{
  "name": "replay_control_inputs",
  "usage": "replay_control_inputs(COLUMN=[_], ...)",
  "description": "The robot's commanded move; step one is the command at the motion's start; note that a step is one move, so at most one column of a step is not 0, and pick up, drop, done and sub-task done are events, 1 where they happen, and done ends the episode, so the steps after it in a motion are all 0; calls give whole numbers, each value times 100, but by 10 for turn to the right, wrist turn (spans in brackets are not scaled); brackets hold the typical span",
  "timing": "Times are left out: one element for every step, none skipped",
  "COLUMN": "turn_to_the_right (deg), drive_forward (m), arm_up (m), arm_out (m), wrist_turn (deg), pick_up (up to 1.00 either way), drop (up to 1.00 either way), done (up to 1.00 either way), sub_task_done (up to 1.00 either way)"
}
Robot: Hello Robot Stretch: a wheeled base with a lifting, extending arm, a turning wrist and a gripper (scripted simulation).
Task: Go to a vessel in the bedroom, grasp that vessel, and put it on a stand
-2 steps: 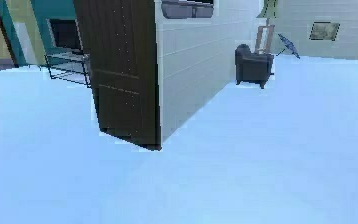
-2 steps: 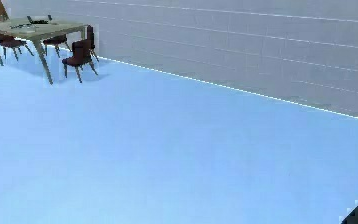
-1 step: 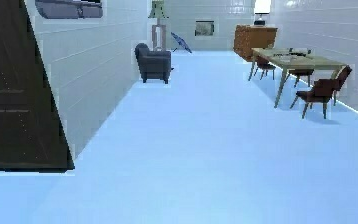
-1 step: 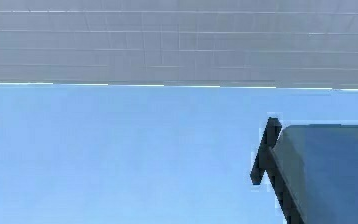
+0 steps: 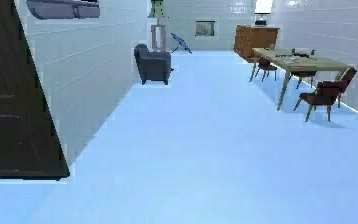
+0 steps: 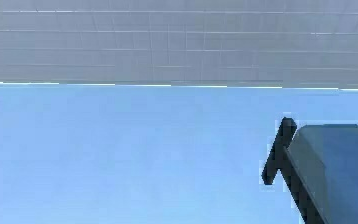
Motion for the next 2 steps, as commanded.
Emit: replay_control_inputs(turn_to_the_right=[120, 0], drive_forward=[0, 100], arm_up=[0, 0], arm_out=[0, 0], wrist_turn=[0, 0], pick_up=[0, 0], drop=[0, 0], done=[0, 0], sub_task_done=[0, 0])
